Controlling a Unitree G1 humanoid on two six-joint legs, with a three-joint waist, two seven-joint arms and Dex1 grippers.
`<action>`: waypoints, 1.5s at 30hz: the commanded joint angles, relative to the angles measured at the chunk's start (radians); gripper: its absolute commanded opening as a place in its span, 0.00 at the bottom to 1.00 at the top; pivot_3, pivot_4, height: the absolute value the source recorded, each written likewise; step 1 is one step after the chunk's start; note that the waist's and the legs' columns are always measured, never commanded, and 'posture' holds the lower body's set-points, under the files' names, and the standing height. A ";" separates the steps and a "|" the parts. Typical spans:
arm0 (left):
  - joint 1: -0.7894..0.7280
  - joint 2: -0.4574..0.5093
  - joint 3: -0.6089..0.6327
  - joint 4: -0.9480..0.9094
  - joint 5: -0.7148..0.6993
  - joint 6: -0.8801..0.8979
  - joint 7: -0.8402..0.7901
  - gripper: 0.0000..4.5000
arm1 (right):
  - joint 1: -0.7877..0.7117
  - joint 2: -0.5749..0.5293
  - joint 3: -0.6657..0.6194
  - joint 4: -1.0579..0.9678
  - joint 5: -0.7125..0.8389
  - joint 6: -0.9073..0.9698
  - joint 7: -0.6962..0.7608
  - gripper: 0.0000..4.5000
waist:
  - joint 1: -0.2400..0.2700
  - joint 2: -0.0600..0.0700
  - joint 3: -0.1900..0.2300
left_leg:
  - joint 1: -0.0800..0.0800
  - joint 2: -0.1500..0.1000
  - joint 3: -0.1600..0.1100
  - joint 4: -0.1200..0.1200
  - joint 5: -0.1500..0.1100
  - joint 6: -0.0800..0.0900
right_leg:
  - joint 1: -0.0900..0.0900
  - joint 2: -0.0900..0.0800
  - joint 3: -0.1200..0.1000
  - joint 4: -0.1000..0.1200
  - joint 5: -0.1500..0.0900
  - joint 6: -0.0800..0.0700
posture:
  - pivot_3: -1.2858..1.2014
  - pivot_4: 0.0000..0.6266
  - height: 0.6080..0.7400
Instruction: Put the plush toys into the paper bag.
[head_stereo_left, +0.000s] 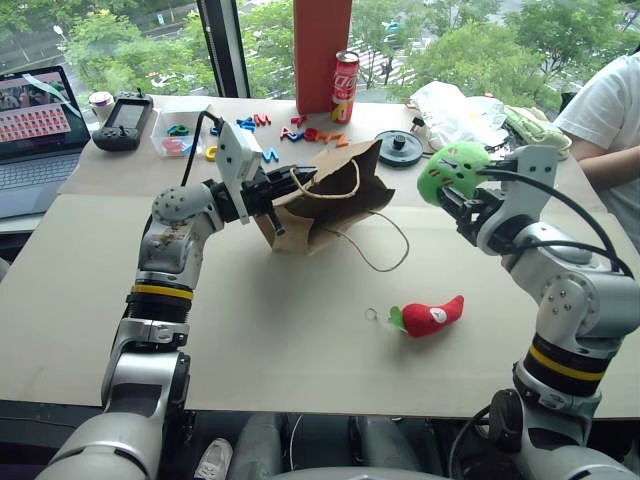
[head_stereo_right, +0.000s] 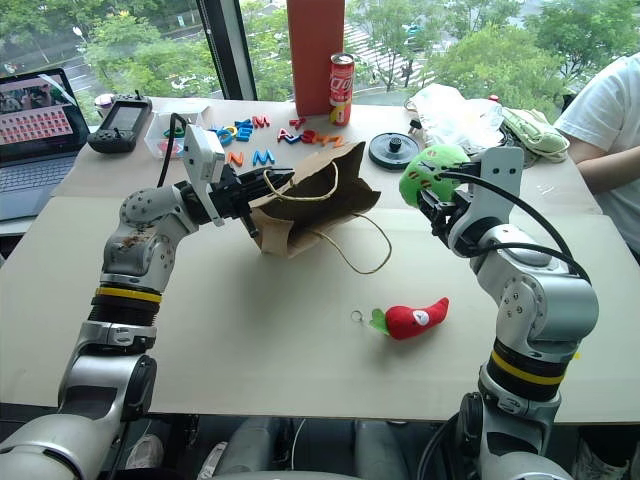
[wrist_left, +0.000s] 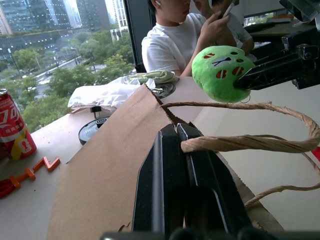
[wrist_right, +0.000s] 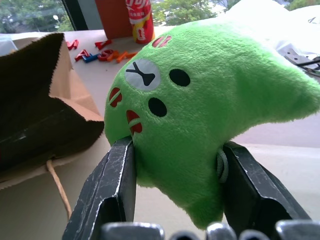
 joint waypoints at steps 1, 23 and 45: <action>-0.029 0.002 0.005 -0.018 0.001 -0.014 0.002 0.00 | -0.060 0.020 0.021 -0.088 0.077 0.099 0.011 0.55 | 0.001 0.000 0.000 | 0.000 0.000 0.000 0.000 0.000 0.000 | 0.000 0.000 0.000 0.000 0.000 0.000 | 0.52 0.24 0.99; -0.029 -0.003 0.001 -0.027 -0.004 -0.008 0.003 0.00 | -0.053 0.073 0.294 -0.006 0.039 0.142 -0.012 0.55 | 0.001 0.000 0.000 | -0.001 0.000 0.000 0.000 0.000 0.000 | 0.000 0.000 0.000 0.000 0.000 0.000 | 0.52 0.24 0.99; -0.025 -0.004 -0.012 -0.022 0.005 -0.020 -0.017 0.00 | -0.247 0.288 0.219 0.361 -0.096 -0.060 -0.184 0.75 | -0.002 0.000 0.000 | -0.004 0.000 0.000 -0.002 0.000 0.000 | -0.002 0.000 -0.001 0.002 0.000 0.000 | 0.52 0.24 0.99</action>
